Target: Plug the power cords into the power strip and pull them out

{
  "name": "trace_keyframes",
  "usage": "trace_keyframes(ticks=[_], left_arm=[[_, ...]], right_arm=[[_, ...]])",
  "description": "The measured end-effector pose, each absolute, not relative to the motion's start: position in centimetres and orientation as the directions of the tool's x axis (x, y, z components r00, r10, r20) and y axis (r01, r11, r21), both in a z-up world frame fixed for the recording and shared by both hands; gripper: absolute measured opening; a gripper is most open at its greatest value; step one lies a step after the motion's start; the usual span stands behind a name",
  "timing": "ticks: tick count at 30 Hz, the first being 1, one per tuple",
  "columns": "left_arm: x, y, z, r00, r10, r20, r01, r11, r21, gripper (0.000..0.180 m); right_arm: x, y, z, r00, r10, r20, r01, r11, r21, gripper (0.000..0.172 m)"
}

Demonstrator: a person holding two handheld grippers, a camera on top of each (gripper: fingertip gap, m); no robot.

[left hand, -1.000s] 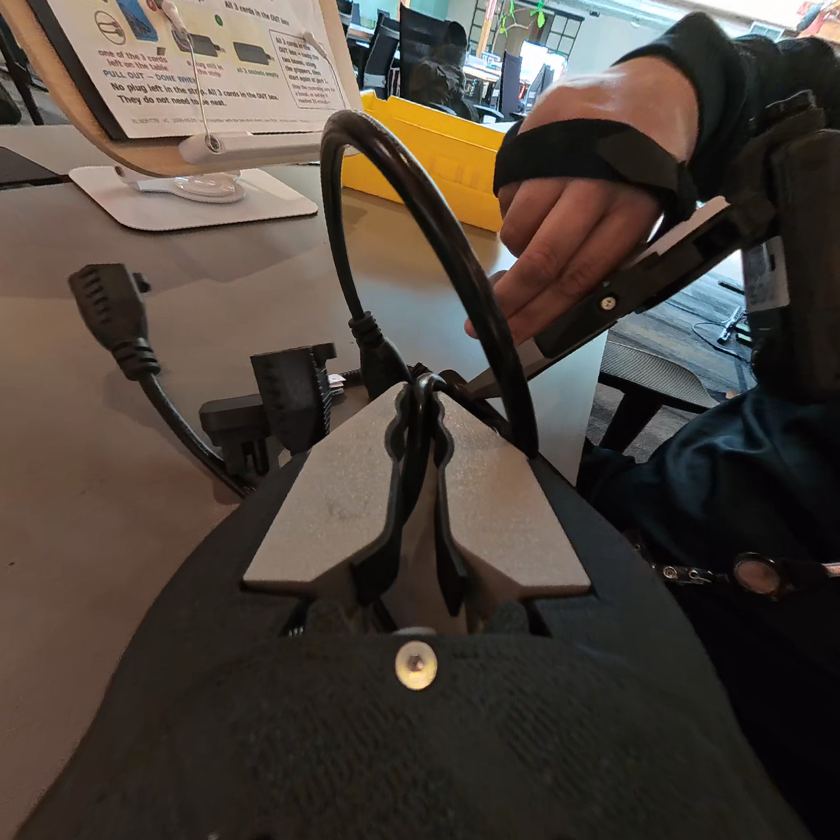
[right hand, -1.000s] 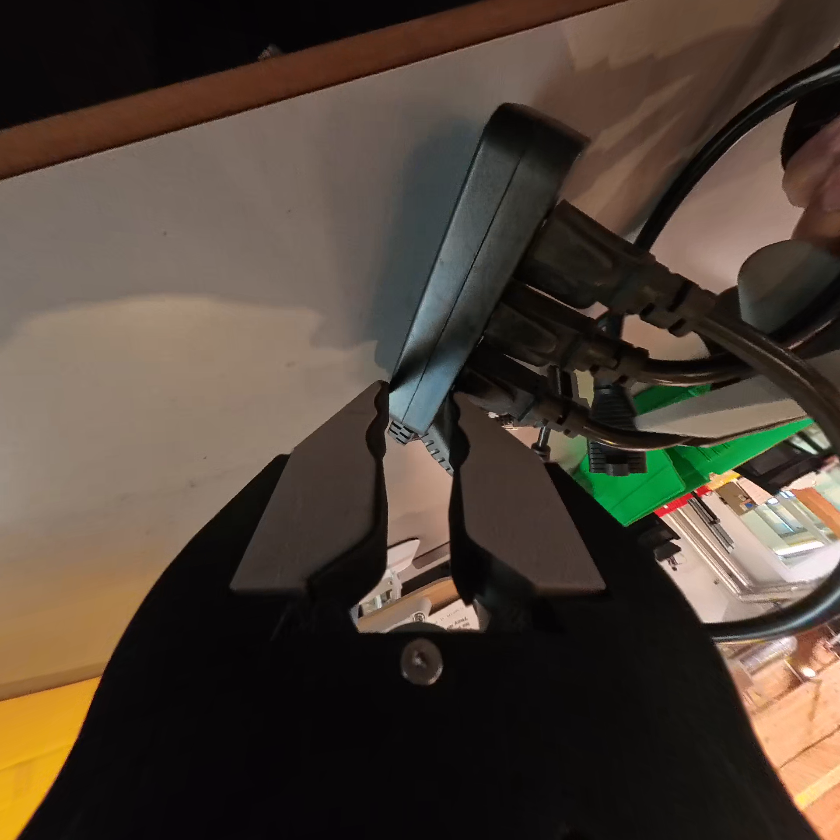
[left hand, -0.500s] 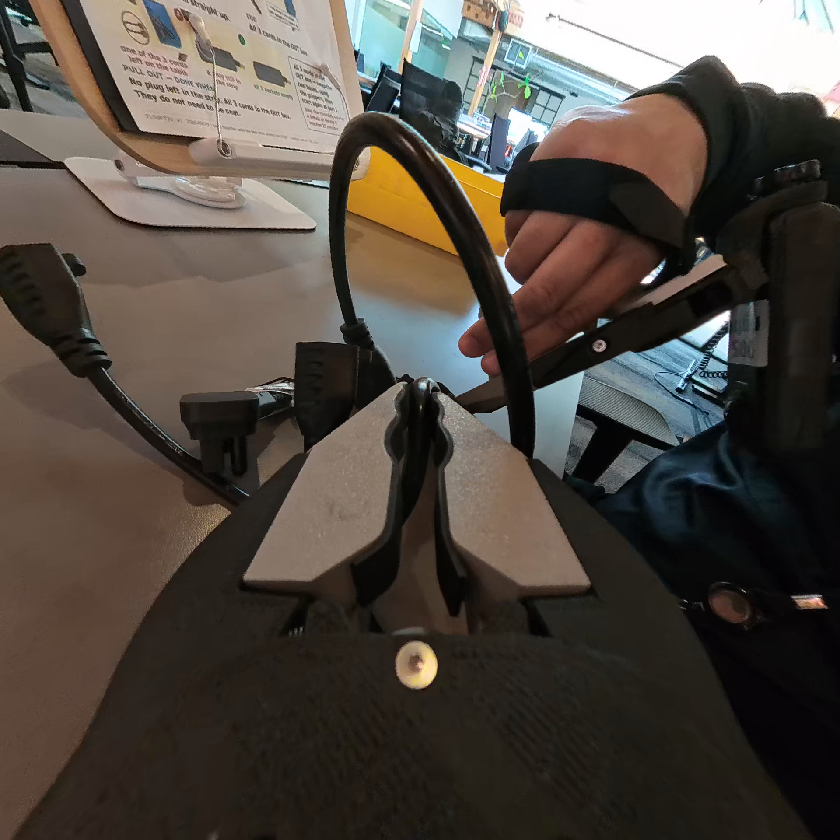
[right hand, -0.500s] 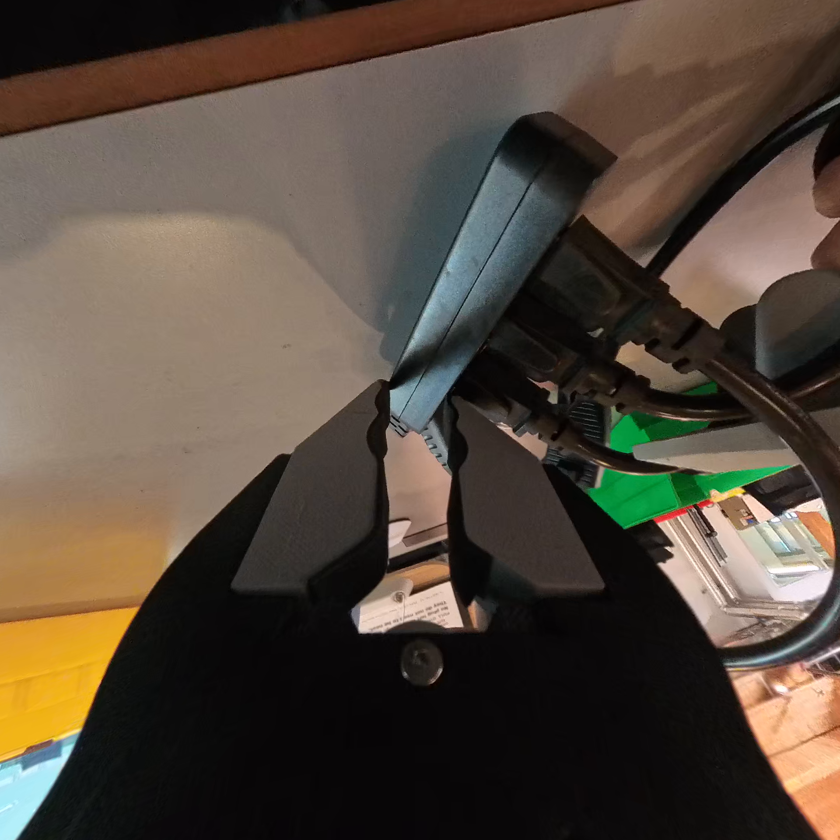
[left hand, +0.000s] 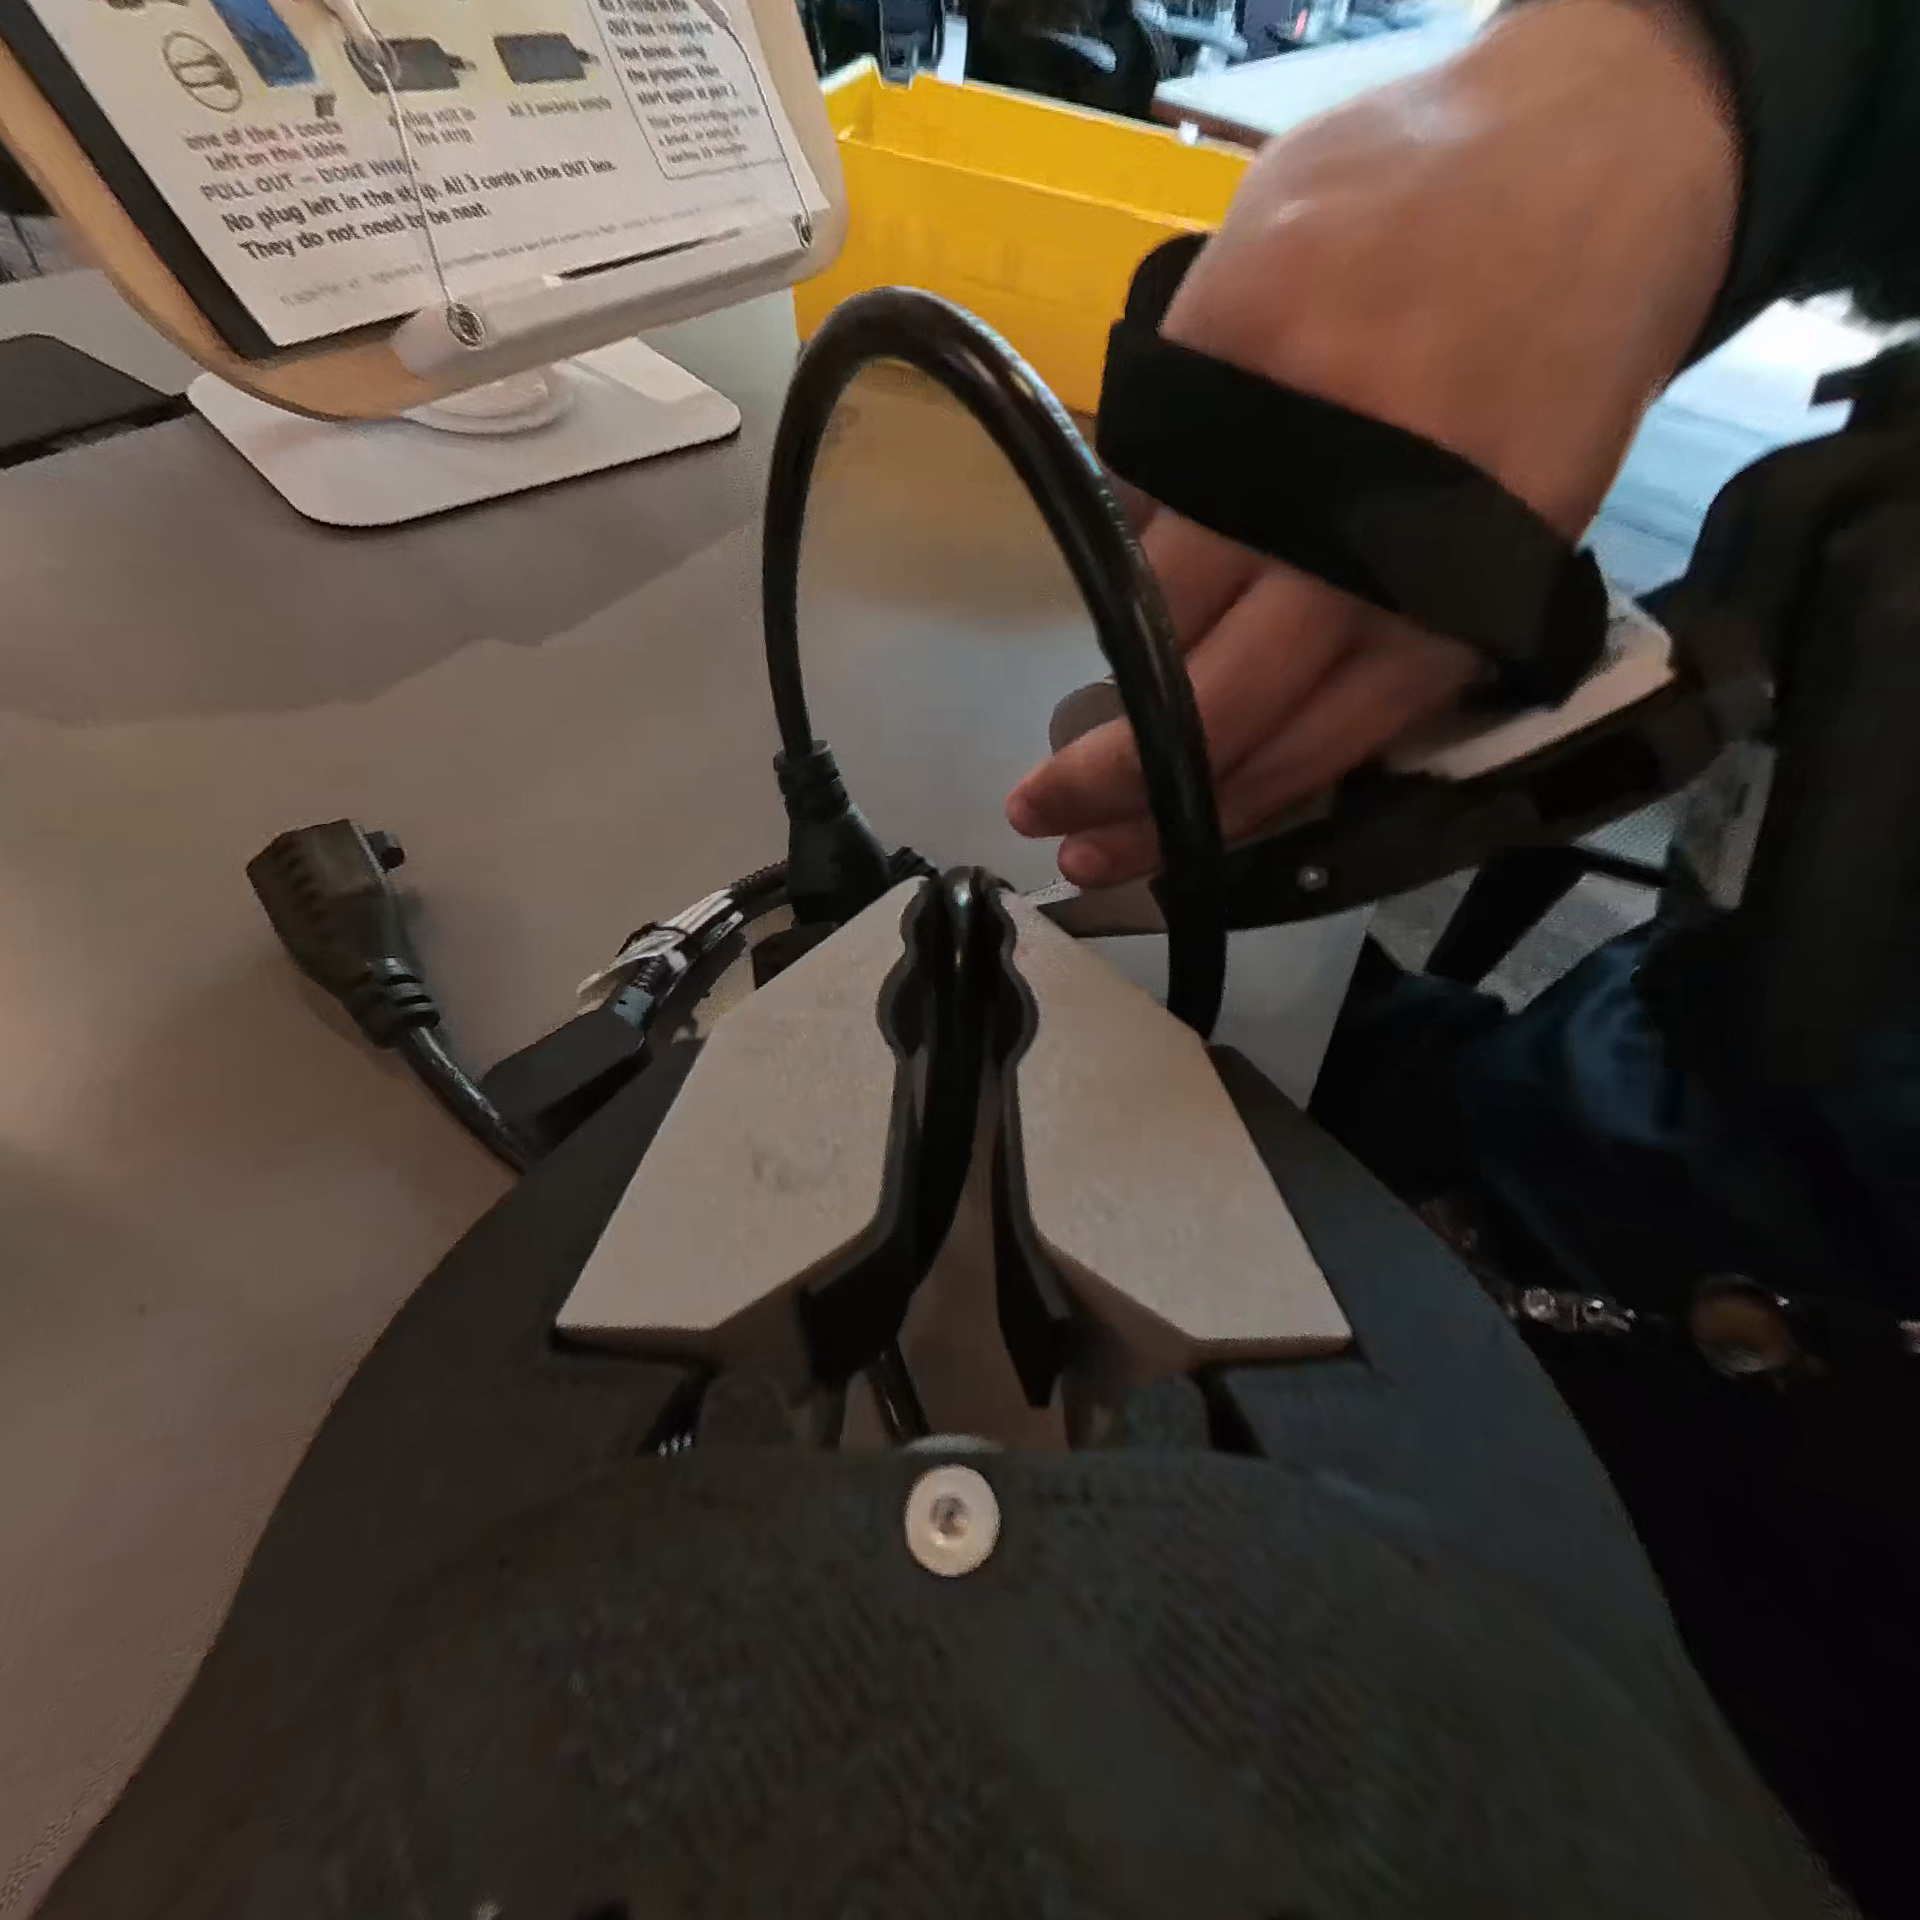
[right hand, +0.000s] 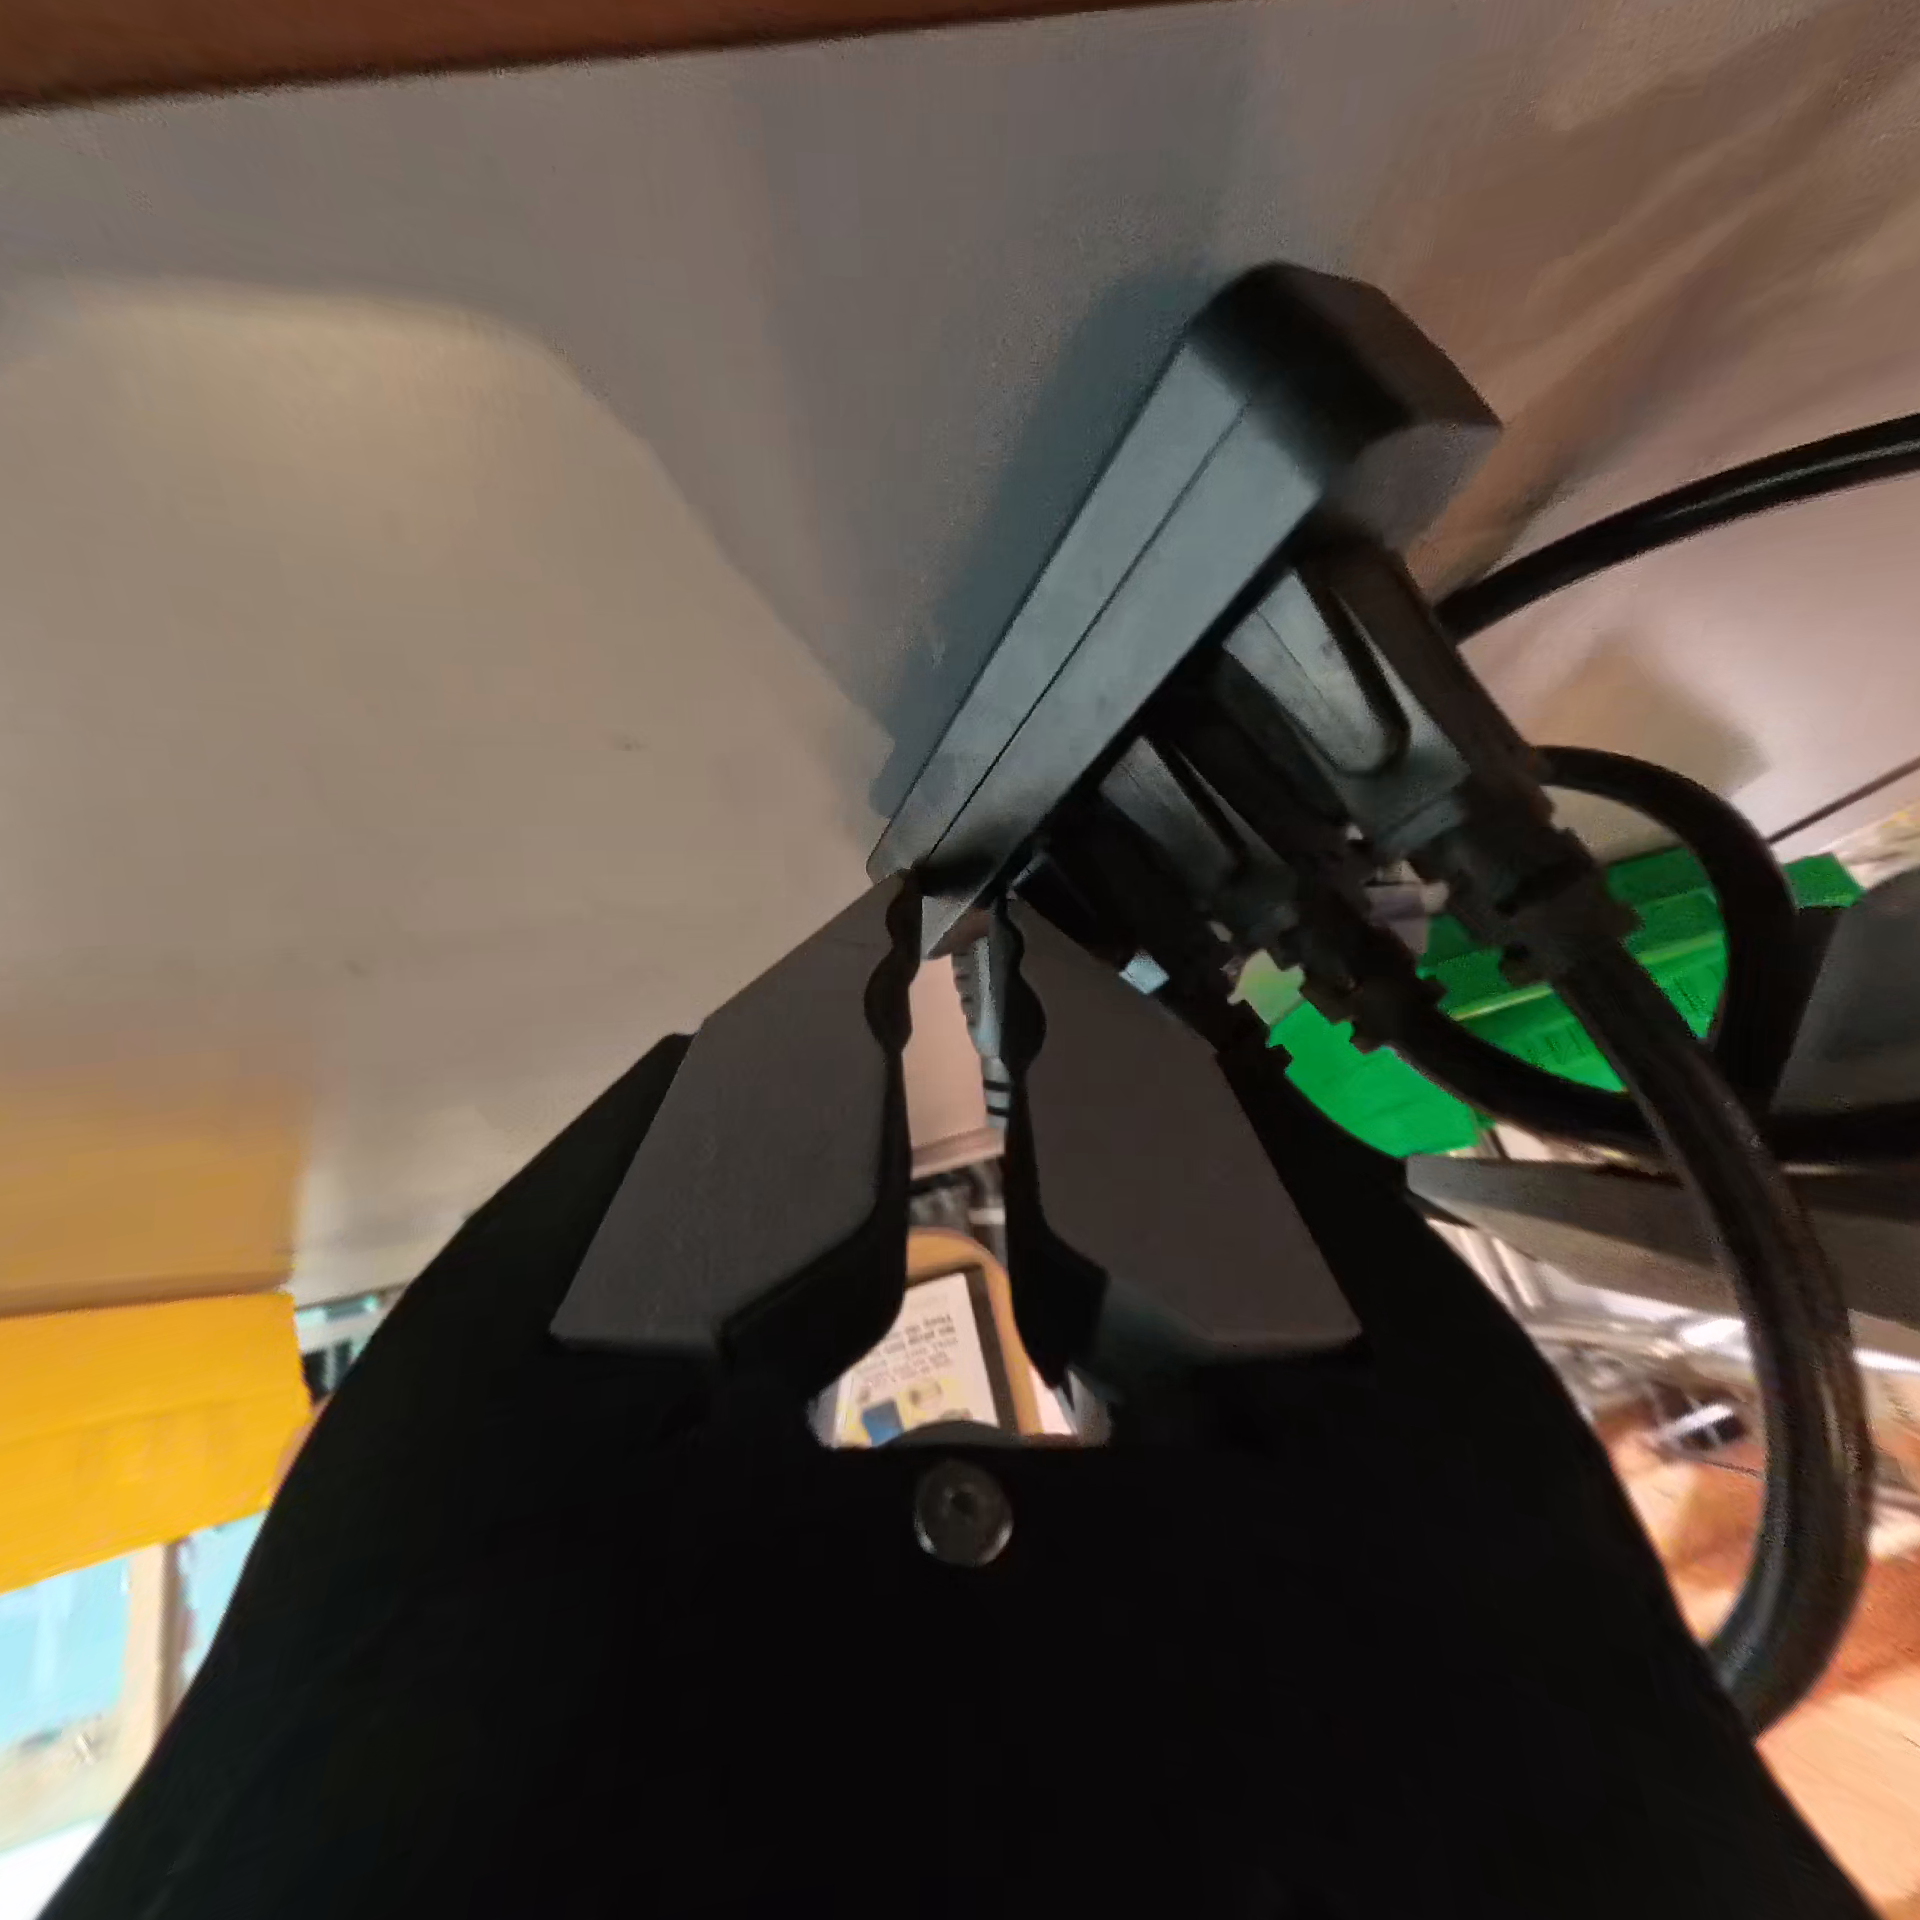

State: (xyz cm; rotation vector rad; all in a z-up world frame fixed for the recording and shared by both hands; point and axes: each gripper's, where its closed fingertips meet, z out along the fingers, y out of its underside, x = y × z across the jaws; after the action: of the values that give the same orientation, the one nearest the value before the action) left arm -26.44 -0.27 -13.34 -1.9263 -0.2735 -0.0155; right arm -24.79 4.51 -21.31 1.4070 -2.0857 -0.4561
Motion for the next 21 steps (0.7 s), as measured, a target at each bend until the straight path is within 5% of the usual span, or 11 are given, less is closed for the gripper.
trace_keyframes(ticks=[8,14,21], left_arm=[[-26.9,0.2,-12.8,0.958,0.11,0.265,0.282,-0.182,-0.942,0.006],[-26.7,0.2,-12.7,0.972,0.138,0.188,0.213,-0.198,-0.957,0.007],[-26.8,-0.6,-12.7,0.965,0.09,0.248,0.259,-0.154,-0.954,0.008]], right_arm=[[-25.2,4.1,-21.6,-0.3,-0.907,0.294,-0.721,0.418,0.553,0.006],[-26.0,3.9,-21.5,-0.343,-0.865,0.367,-0.679,0.498,0.539,0.006],[-26.3,4.1,-20.8,-0.534,-0.458,0.711,-0.539,0.832,0.13,0.007]])
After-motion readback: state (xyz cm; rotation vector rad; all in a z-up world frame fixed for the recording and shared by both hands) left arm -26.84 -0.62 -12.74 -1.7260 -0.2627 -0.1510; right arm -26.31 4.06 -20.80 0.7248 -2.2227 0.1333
